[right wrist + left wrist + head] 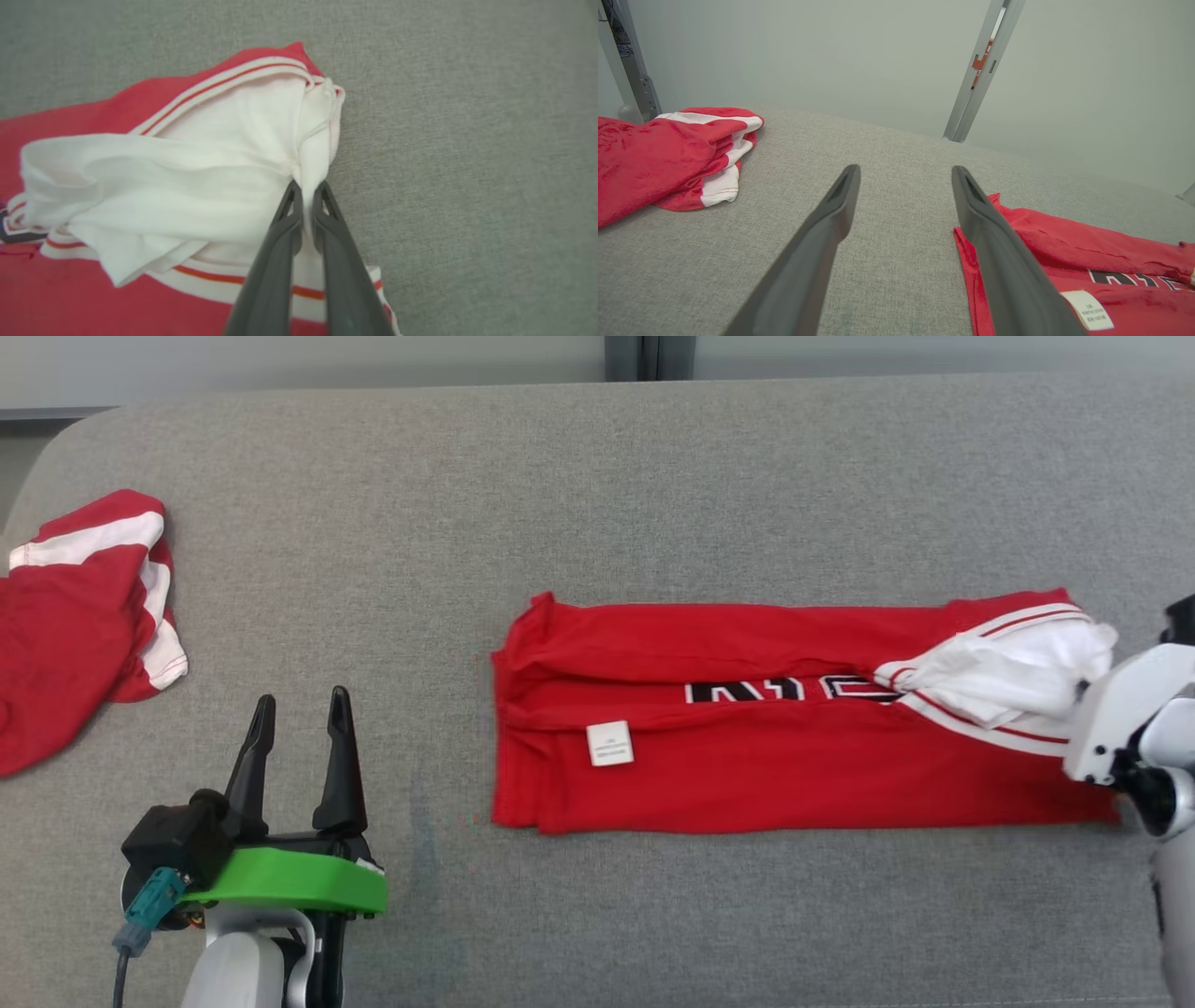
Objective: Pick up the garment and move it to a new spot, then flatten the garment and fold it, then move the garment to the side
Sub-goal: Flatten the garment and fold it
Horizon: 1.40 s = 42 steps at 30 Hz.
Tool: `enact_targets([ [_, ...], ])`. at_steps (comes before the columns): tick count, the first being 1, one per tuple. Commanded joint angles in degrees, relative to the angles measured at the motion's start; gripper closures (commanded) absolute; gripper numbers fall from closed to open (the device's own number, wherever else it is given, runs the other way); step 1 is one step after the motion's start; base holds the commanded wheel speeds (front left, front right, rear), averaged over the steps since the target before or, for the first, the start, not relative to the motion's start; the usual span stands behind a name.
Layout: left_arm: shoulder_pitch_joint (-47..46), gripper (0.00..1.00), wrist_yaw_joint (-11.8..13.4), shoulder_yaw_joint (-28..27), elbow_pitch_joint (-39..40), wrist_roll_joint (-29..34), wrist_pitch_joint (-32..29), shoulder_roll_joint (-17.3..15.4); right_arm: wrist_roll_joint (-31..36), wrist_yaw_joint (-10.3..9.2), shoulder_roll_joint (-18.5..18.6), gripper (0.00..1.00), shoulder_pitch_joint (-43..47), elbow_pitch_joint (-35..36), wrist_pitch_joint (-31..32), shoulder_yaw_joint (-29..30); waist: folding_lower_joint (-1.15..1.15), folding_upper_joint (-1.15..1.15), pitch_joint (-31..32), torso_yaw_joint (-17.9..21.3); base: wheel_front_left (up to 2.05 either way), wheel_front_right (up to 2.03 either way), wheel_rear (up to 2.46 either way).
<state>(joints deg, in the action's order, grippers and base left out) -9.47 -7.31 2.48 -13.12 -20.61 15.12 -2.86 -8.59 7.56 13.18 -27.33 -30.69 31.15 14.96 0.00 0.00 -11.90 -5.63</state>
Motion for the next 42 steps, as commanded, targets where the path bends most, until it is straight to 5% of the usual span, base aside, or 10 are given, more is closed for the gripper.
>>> enact_targets([
  [1,-0.1,0.00,-0.2,0.1,0.1,-0.3,0.0,-0.1,0.7,-0.15,1.7,1.00,0.7,1.2,-0.3,1.5,0.00,0.00,0.4,0.1,0.00,0.00,0.00],
  [8,1.3,0.00,-0.3,0.9,0.4,-0.1,0.0,-0.1,7.9,-0.13,6.2,1.00,3.9,8.2,1.3,7.7,0.00,0.00,1.9,0.7,0.00,0.00,0.00],
  [12,1.5,0.00,-0.3,1.1,0.3,-0.2,0.0,-0.1,8.4,-0.13,5.5,1.00,5.1,13.7,3.9,6.5,0.00,0.00,2.5,0.9,0.00,0.00,0.00],
  [22,0.9,0.00,-0.3,1.5,-0.4,0.1,0.0,-0.1,4.0,-0.12,1.5,1.00,4.7,23.7,10.1,-10.8,0.00,0.00,3.1,0.4,0.00,0.00,0.00],
  [30,-0.1,0.00,-0.2,2.0,-0.5,-0.5,0.0,-0.1,0.8,-0.12,-1.5,1.00,-0.3,20.1,10.8,-23.9,0.00,0.00,2.4,-1.7,0.00,0.00,0.00],
  [42,-1.9,0.00,-0.2,3.5,-0.7,-1.7,0.0,-0.1,-2.8,-0.12,-7.3,1.00,-6.2,9.4,6.6,-34.2,0.00,0.00,0.8,-4.7,0.00,0.00,0.00],
])
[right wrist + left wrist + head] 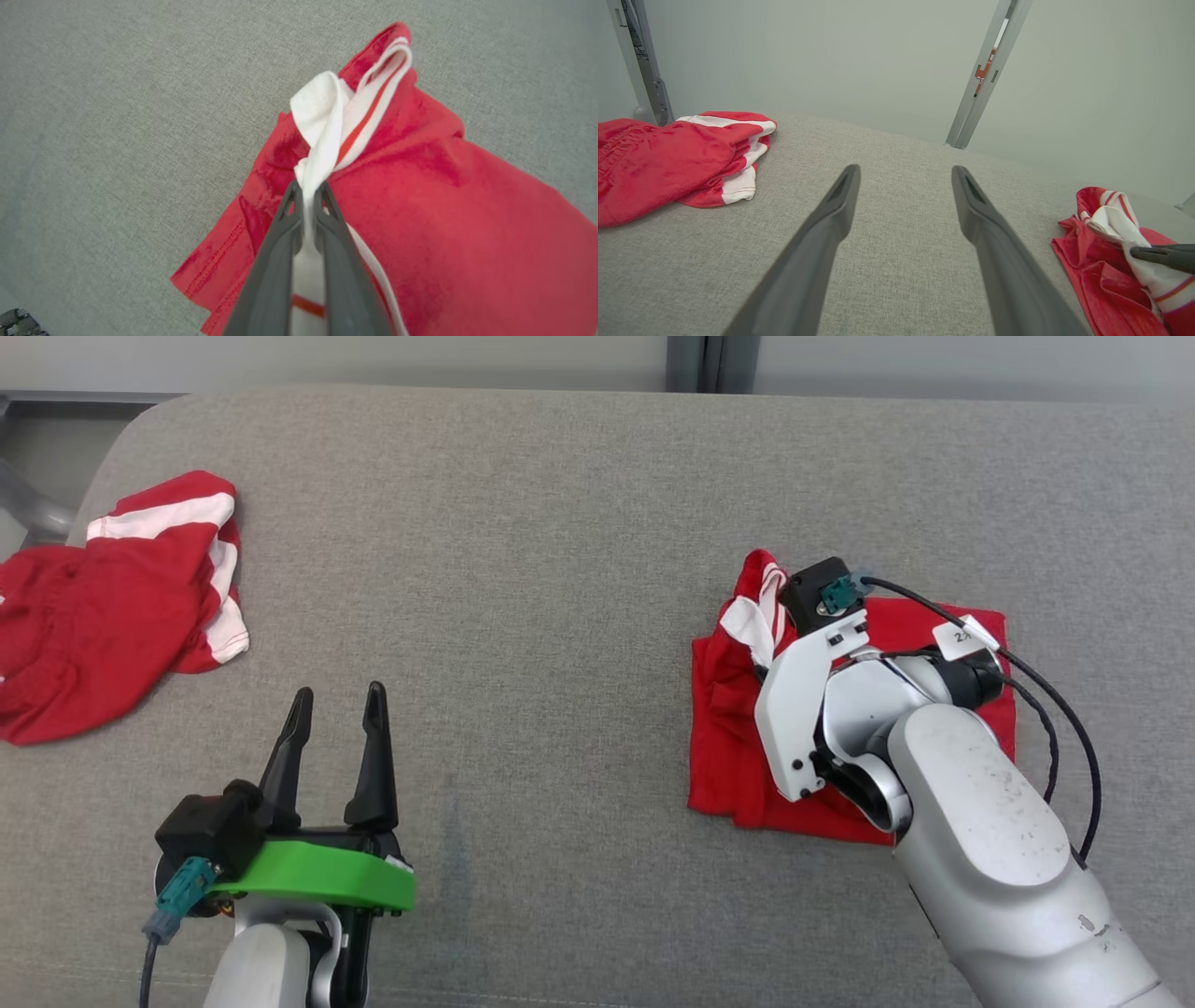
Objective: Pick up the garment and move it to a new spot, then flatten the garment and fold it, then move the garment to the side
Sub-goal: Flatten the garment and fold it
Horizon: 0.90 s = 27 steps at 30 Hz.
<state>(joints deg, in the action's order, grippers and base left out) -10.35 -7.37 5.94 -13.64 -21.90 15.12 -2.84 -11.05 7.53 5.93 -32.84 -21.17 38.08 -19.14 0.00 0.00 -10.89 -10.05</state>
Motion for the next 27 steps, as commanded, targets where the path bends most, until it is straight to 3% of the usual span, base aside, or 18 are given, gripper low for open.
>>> enact_targets([
  [1,-1.1,0.00,-0.2,0.1,-0.2,-0.4,0.0,-0.1,-0.6,-0.09,-0.3,1.00,-0.8,-0.9,-0.4,-0.4,0.00,0.00,-0.3,-0.3,0.00,0.00,0.00],
  [7,-0.8,0.00,-0.2,0.1,-0.2,-0.5,0.0,-0.1,-2.0,-0.09,-1.8,0.97,-2.1,-5.1,-2.2,-1.8,0.00,0.00,-0.3,-0.4,0.00,0.00,0.00],
  [9,-0.9,0.00,-0.2,0.2,-0.3,-0.2,0.0,-0.1,-2.6,-0.09,-2.2,0.00,-2.7,-6.4,-2.9,-2.4,0.00,0.00,-0.3,-0.4,0.00,0.00,0.00],
  [14,-1.0,0.00,-0.2,0.0,-0.3,0.3,0.0,-0.1,-6.6,-0.09,-2.7,0.00,-3.2,-6.5,-6.0,-2.5,0.00,0.00,0.1,-0.1,0.00,0.00,0.00],
  [20,0.1,0.00,-0.2,-0.7,-0.4,0.6,0.0,-0.1,-17.2,-0.09,-2.9,0.00,-3.6,1.8,-11.4,-2.3,0.00,0.00,1.3,1.6,0.00,0.00,0.00],
  [27,0.9,0.00,-0.2,-0.5,-0.8,0.9,0.0,-0.1,-14.7,-0.08,3.7,0.00,2.9,10.2,-19.9,3.4,0.00,0.00,3.6,3.8,0.00,0.00,0.00],
])
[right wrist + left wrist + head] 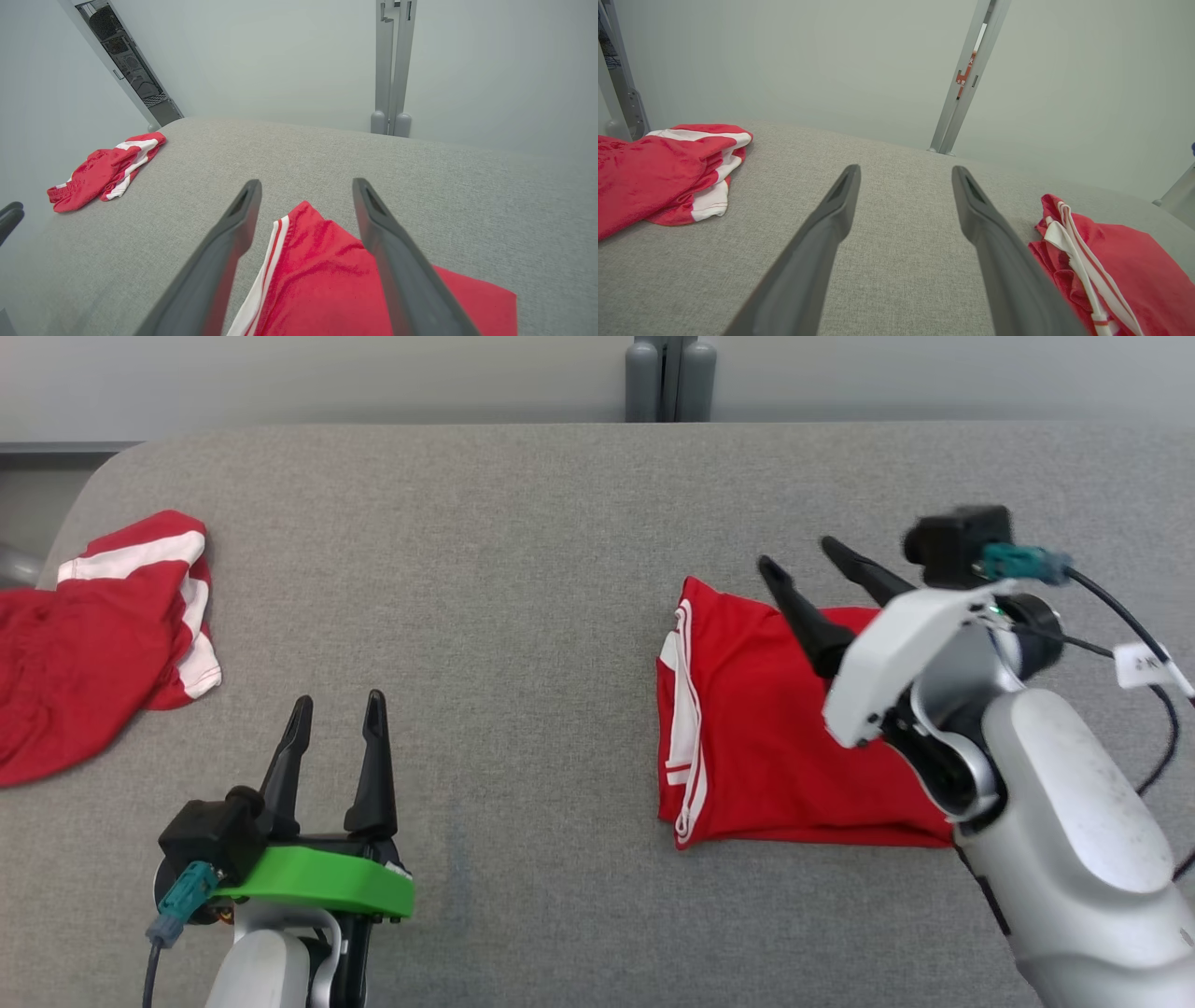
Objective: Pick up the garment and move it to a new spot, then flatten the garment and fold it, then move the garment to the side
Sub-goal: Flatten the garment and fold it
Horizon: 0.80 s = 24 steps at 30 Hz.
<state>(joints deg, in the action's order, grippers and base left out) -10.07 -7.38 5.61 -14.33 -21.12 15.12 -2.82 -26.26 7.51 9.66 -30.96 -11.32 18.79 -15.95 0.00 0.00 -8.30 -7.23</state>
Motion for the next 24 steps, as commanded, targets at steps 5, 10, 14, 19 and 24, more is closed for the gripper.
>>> enact_targets([
  [5,0.8,0.00,-0.2,-0.2,-0.9,-0.1,0.0,-0.2,5.6,-0.06,4.6,0.00,8.3,2.2,-8.0,5.7,0.00,0.00,2.7,2.8,0.00,0.00,0.00],
  [10,0.9,0.00,0.3,-0.9,-1.6,0.0,0.0,-0.2,10.2,-0.05,5.1,0.00,14.3,2.1,-17.9,9.9,0.00,0.00,4.1,5.1,0.00,0.00,0.00],
  [14,1.5,0.00,0.8,-1.5,-1.8,0.3,0.0,-0.2,12.4,-0.05,4.8,0.00,16.9,0.6,-24.8,10.4,0.00,0.00,5.2,6.6,0.00,0.00,0.00],
  [19,3.0,0.00,0.7,-2.1,-2.2,1.2,0.0,-0.2,12.3,-0.06,4.3,0.00,18.7,-2.8,-30.5,9.6,0.00,0.00,7.0,7.9,0.00,0.00,0.00],
  [24,4.1,0.00,0.5,-2.3,-2.5,1.8,0.0,-0.2,11.5,-0.06,3.7,0.00,19.2,-6.4,-32.6,8.9,0.00,0.00,8.0,8.3,0.00,0.00,0.00],
])
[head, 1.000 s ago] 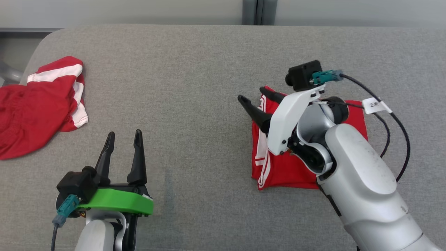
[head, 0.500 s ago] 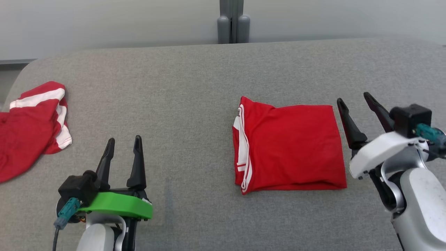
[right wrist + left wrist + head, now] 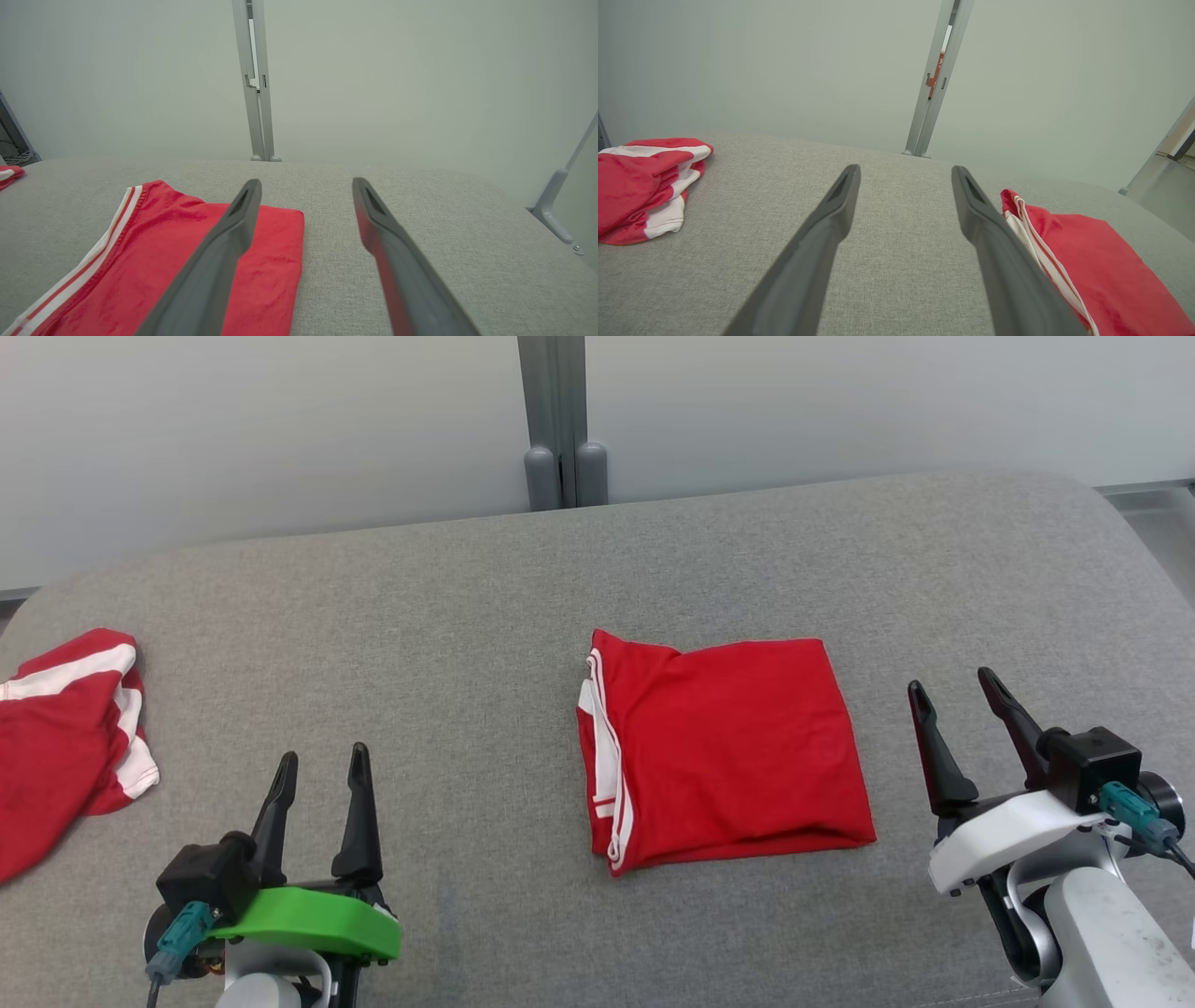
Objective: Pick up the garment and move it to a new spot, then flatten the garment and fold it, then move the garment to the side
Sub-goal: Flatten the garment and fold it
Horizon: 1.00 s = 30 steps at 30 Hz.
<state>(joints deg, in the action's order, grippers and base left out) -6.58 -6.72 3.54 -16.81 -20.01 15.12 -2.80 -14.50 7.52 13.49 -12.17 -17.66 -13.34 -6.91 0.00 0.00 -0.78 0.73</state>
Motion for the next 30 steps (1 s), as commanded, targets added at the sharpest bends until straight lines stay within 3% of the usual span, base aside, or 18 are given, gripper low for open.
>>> enact_targets([
  [1,0.8,0.00,-0.1,-0.2,-0.1,0.7,0.0,-0.2,-0.2,-0.07,-0.4,0.00,0.4,-0.4,-0.6,-0.1,0.00,0.00,0.5,0.3,0.00,0.00,0.00],
  [8,1.0,0.00,-0.3,0.2,0.5,0.5,0.0,-0.2,-0.7,-0.07,-1.3,0.00,-0.8,-2.4,-1.2,-1.5,0.00,0.00,0.5,-0.9,0.00,0.00,0.00],
  [9,0.9,0.00,-0.3,0.2,0.7,0.4,0.0,-0.2,-0.5,-0.07,-1.4,0.56,-1.4,-3.0,-1.0,-2.2,0.00,0.00,0.3,-1.3,0.00,0.00,0.00],
  [10,0.9,0.00,-0.3,0.3,0.9,0.2,0.0,-0.2,-0.3,-0.07,-1.6,1.00,-1.8,-3.4,-0.7,-3.0,0.00,0.00,0.1,-1.6,0.00,0.00,0.00],
  [16,-2.2,0.00,-0.3,1.6,2.4,-0.7,0.0,-0.2,0.4,-0.07,-3.3,1.00,-7.5,-8.5,-0.3,-7.8,0.00,0.00,-4.2,-5.6,0.00,0.00,0.00],
  [25,-5.4,0.00,-0.1,3.8,2.5,-1.7,0.0,-0.2,-0.1,-0.07,-6.9,1.00,-16.4,-24.3,-0.8,-16.5,0.00,0.00,-9.6,-13.4,0.00,0.00,0.00],
  [30,-5.8,0.00,0.0,4.2,2.6,-2.3,0.0,-0.2,-1.4,-0.08,-8.9,1.00,-19.1,-31.4,-1.0,-20.5,0.00,0.00,-10.5,-15.6,0.00,0.00,0.00],
])
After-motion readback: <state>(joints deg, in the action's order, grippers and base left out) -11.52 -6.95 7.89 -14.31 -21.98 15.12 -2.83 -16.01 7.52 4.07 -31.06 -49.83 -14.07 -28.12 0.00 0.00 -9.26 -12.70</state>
